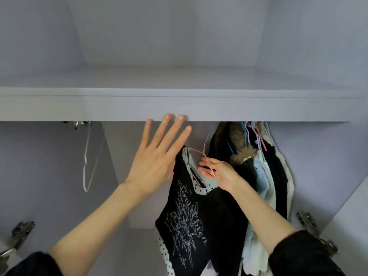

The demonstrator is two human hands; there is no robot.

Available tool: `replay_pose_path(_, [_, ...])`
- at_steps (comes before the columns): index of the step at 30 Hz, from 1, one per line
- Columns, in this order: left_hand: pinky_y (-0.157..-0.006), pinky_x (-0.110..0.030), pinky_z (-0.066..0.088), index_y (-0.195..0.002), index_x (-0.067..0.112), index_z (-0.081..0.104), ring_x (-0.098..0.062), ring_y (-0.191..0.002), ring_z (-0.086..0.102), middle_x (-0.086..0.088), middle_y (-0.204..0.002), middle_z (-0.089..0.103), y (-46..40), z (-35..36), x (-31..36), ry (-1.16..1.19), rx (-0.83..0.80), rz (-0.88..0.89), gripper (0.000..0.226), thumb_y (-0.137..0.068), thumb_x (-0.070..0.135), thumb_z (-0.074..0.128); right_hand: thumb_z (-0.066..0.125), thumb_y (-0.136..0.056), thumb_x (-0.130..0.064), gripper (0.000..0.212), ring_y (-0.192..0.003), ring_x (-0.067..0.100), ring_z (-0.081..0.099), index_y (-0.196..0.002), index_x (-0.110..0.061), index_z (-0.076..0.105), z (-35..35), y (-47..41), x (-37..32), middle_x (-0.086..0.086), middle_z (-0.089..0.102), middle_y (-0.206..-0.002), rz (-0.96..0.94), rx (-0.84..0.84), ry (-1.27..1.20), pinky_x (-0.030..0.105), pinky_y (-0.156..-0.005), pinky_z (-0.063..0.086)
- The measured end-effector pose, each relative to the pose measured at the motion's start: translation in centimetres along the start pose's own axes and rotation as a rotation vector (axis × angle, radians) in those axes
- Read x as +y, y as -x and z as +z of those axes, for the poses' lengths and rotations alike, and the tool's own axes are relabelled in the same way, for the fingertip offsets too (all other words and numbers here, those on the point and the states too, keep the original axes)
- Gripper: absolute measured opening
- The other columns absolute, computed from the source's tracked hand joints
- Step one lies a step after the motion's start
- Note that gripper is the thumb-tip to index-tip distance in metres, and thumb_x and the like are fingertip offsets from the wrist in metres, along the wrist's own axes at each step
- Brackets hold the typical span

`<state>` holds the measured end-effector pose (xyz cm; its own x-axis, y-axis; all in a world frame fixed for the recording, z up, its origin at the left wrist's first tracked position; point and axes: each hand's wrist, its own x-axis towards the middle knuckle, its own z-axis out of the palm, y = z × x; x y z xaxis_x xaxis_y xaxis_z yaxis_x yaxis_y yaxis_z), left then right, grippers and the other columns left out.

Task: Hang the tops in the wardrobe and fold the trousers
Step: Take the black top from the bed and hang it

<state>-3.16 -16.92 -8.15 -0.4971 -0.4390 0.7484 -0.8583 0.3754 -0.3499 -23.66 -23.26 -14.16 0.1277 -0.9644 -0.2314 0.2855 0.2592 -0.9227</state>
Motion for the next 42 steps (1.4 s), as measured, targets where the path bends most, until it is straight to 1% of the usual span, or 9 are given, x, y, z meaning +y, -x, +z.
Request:
replay_pose_path(3, [-0.112,-0.057,-0.008,-0.149,0.016,0.009,-0.028,-0.145,-0.01,-0.006,-0.158,-0.004,-1.0,0.5,-0.5,-0.096,0.032,-0.017,0.102,-0.066,-0.009,0.063,0.036,-0.099,0.002,0.031,-0.085,0.023,0.064,-0.128,0.004,0.046,-0.4,-1.2,-1.9,0.011,0.061,-0.099,-0.066,0.023,-0.119,0.018,-0.053,0.054])
replay_pose_path(8, [-0.111,-0.058,-0.003,-0.148,0.017,0.01,-0.032,-0.144,0.004,-0.006,-0.155,0.003,-1.2,0.6,-0.5,-0.135,0.071,0.009,0.102,-0.064,-0.008,0.064,0.04,-0.099,-0.003,0.029,-0.085,0.024,0.064,-0.127,-0.003,0.048,-0.9,-3.1,-5.3,0.014,0.058,-0.106,-0.216,0.024,-0.222,0.022,-0.059,0.057])
replay_pose_path(14, [-0.112,-0.057,-0.004,-0.147,0.018,0.011,-0.029,-0.146,-0.004,-0.005,-0.155,0.003,-1.2,0.7,-0.6,-0.144,0.074,-0.004,0.1,-0.066,-0.008,0.062,0.048,-0.094,0.002,0.01,-0.082,0.027,0.065,-0.095,-0.002,0.057,-1.0,-5.7,-8.4,0.02,0.059,-0.108,-0.196,0.106,-0.279,0.029,-0.058,0.058])
replay_pose_path(18, [-0.111,-0.058,-0.003,-0.147,0.018,0.012,-0.027,-0.146,-0.007,-0.005,-0.155,0.004,-1.1,1.0,-0.6,-0.17,0.088,-0.016,0.096,-0.067,-0.007,0.059,0.045,-0.099,-0.01,0.03,-0.086,0.027,0.063,-0.128,-0.007,0.048,-2.4,-6.7,-7.8,0.019,0.057,-0.116,-0.141,0.161,-0.224,0.035,-0.075,0.054])
replay_pose_path(21, [-0.111,-0.058,-0.002,-0.147,0.018,0.013,-0.028,-0.146,-0.006,-0.006,-0.154,0.004,-1.0,1.2,-0.6,-0.183,0.104,-0.017,0.091,-0.069,-0.005,0.054,0.044,-0.1,-0.018,0.041,-0.085,0.025,0.064,-0.139,-0.01,0.04,-3.4,-6.6,-7.4,0.017,0.058,-0.118,-0.123,0.166,-0.192,0.033,-0.07,0.054])
replay_pose_path(29, [-0.112,-0.059,-0.001,-0.147,0.019,0.015,-0.026,-0.145,-0.007,-0.006,-0.154,0.007,-0.8,1.3,-0.4,-0.206,0.084,-0.049,0.087,-0.071,-0.007,0.051,0.038,-0.101,-0.008,0.028,-0.069,0.025,0.064,-0.122,0.0,0.054,-5.7,-6.2,-8.5,0.01,0.058,-0.077,-0.127,0.458,-0.027,0.027,-0.057,0.055])
replay_pose_path(34, [-0.111,-0.06,-0.002,-0.148,0.019,0.01,-0.028,-0.145,-0.01,-0.005,-0.155,0.002,-0.7,0.9,0.9,-0.145,0.013,-0.144,0.089,-0.073,-0.005,0.051,0.041,-0.096,-0.001,0.032,-0.11,0.037,0.059,-0.127,-0.001,0.052,-6.0,-5.0,-7.3,0.024,0.061,-0.117,-0.232,0.545,0.272,0.039,-0.092,0.05])
replay_pose_path(39, [-0.112,-0.059,0.007,-0.149,0.016,0.012,-0.036,-0.144,0.003,-0.011,-0.156,0.011,1.1,-0.1,3.0,-0.039,-0.118,-0.244,0.092,-0.072,-0.005,0.059,0.038,-0.098,-0.005,0.047,-0.116,0.027,0.052,-0.145,-0.011,0.034,-5.0,0.8,-5.0,0.012,0.045,-0.142,-0.32,0.448,0.766,0.02,-0.084,0.037])
replay_pose_path(42, [-0.112,-0.058,0.02,-0.147,0.014,0.021,-0.037,-0.142,0.016,-0.015,-0.153,0.024,4.4,-1.0,4.4,0.085,-0.241,-0.343,0.08,-0.077,-0.002,0.057,0.043,-0.098,-0.011,0.05,-0.139,0.026,0.03,-0.146,-0.01,0.03,-4.1,4.4,-2.4,0.012,0.031,-0.151,-0.426,0.402,0.897,0.031,-0.111,0.028])
